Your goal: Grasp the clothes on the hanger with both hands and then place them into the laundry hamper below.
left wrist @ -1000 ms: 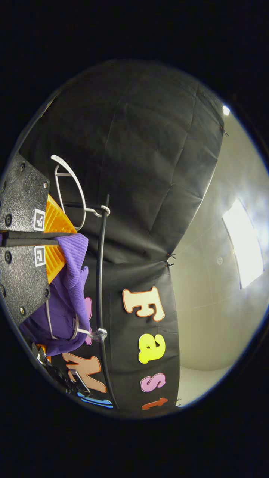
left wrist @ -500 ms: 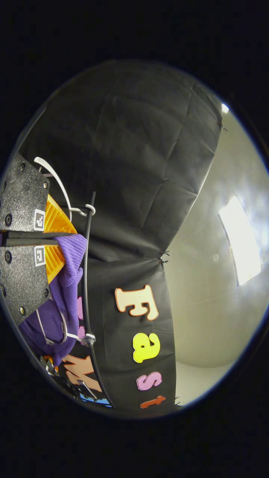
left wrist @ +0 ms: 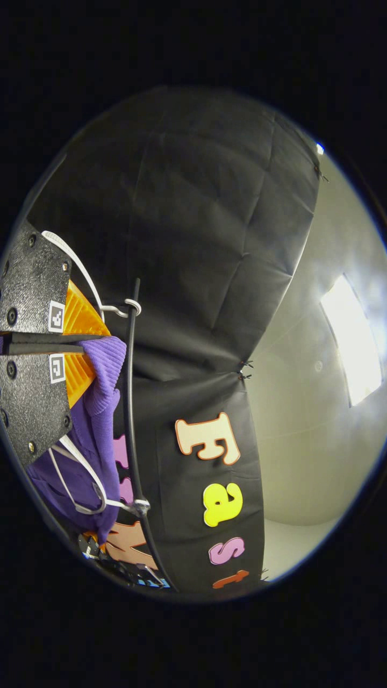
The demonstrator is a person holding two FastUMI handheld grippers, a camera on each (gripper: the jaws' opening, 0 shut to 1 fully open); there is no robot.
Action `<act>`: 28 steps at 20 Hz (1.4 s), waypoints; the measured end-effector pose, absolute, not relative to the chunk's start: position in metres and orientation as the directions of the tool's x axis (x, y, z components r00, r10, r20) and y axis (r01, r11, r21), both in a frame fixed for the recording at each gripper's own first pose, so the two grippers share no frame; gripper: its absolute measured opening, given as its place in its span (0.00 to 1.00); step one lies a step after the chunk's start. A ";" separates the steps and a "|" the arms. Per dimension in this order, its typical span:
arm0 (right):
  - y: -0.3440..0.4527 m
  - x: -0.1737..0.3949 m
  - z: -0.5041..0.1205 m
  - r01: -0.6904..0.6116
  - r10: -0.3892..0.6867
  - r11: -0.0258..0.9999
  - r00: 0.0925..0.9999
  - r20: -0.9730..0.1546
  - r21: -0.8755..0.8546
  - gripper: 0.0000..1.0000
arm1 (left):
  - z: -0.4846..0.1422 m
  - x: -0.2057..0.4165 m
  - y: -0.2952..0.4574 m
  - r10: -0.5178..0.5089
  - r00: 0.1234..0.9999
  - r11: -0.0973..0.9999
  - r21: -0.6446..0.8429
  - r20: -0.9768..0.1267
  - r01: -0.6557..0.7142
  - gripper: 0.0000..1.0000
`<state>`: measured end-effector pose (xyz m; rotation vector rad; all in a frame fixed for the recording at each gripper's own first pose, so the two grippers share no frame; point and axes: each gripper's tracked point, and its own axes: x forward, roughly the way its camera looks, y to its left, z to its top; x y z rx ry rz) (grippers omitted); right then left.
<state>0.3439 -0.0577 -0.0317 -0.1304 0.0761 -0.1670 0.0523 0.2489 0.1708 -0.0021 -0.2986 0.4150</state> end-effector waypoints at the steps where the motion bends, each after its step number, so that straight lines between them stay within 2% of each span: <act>1: -0.058 0.346 -0.031 0.163 -0.173 0.976 0.983 -0.061 -0.143 0.06 | 0.164 0.054 0.251 0.400 0.875 0.915 -0.061 0.272 -0.399 0.00; 9: -0.062 0.358 -0.044 0.167 -0.182 0.971 0.980 -0.075 -0.170 0.05 | 0.124 0.066 0.255 0.412 0.886 0.910 -0.049 0.211 -0.412 0.00; 10: -0.062 0.359 -0.047 0.165 -0.182 0.970 0.980 -0.079 -0.179 0.07 | 0.120 0.067 0.254 0.415 0.886 0.909 -0.045 0.205 -0.415 0.00; 15: -0.064 0.364 -0.081 0.155 -0.179 0.976 0.971 -0.159 -0.152 0.06 | 0.096 0.077 0.252 0.413 0.897 0.910 -0.054 0.156 -0.410 0.00; 28: -0.064 0.317 -0.148 0.095 -0.148 0.975 0.952 -0.268 -0.203 0.06 | 0.031 0.065 0.245 0.441 0.896 0.897 -0.014 0.054 -0.441 0.00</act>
